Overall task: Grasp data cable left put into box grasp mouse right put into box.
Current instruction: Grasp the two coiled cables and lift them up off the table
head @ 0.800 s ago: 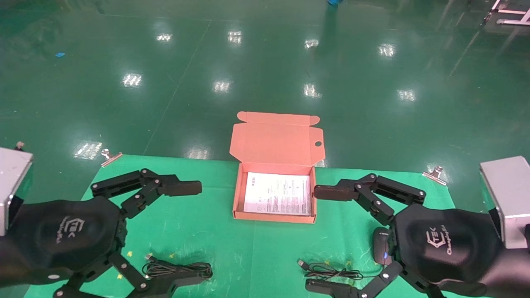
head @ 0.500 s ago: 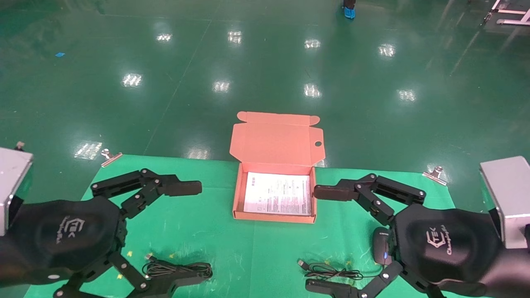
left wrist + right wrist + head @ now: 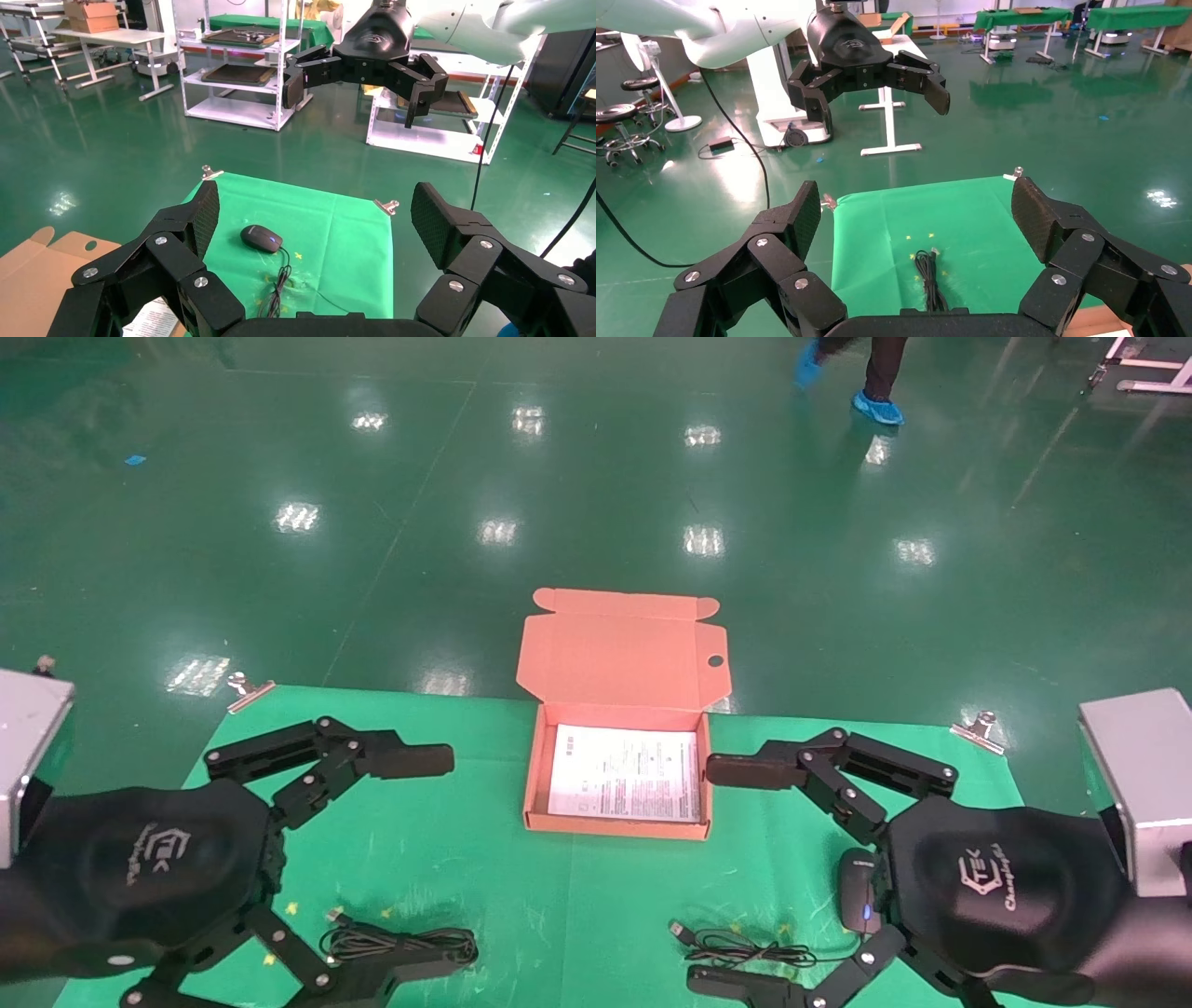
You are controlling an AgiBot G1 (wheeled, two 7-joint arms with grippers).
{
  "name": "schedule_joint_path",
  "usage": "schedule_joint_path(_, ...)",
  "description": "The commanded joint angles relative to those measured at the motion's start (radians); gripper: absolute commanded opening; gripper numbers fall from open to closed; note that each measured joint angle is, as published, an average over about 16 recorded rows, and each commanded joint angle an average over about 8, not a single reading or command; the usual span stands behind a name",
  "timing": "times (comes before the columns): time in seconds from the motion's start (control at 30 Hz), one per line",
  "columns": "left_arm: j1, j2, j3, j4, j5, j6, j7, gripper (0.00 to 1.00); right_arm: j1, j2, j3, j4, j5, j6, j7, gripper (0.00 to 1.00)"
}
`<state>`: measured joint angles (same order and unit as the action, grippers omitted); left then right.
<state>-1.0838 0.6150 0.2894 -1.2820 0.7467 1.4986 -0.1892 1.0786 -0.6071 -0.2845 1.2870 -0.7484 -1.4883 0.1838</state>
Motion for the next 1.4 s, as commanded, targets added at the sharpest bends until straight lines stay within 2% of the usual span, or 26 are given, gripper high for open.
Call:
schedule_joint_path(0.03, 0.002, 0.0, -0.002, 0.0, -0.003, -0.003, 0.003, 1.0, -0.002, -0.001, 0.0, -0.002, 0.004, 0.0, 0.003, 1.0)
schedule_joint_path(0.2, -0.038, 0.011, 0.038, 0.008, 0.06, 0.025, -0.015, 1.0, 0.013, 0.016, -0.009, 0.022, -0.062, 0.013, -0.023, 1.0)
schedule_joint_path(0.47, -0.172, 0.047, 0.167, 0.054, 0.248, 0.077, -0.048, 1.0, 0.088, 0.017, -0.046, 0.055, -0.246, 0.012, -0.127, 1.0)
schedule_joint_path(1.0, -0.44, 0.157, 0.483, 0.178, 0.623, 0.071, -0.003, 1.0, 0.222, -0.089, -0.2, 0.073, -0.701, 0.03, -0.426, 1.0)
schedule_joint_path(1.2, -0.481, 0.22, 0.567, 0.208, 0.789, 0.03, 0.03, 1.0, 0.227, -0.149, -0.268, 0.072, -0.875, 0.079, -0.513, 1.0)
schedule_joint_path(1.4, -0.476, 0.275, 0.626, 0.212, 0.944, -0.049, 0.048, 1.0, 0.209, -0.208, -0.325, 0.07, -1.06, 0.17, -0.533, 1.0)
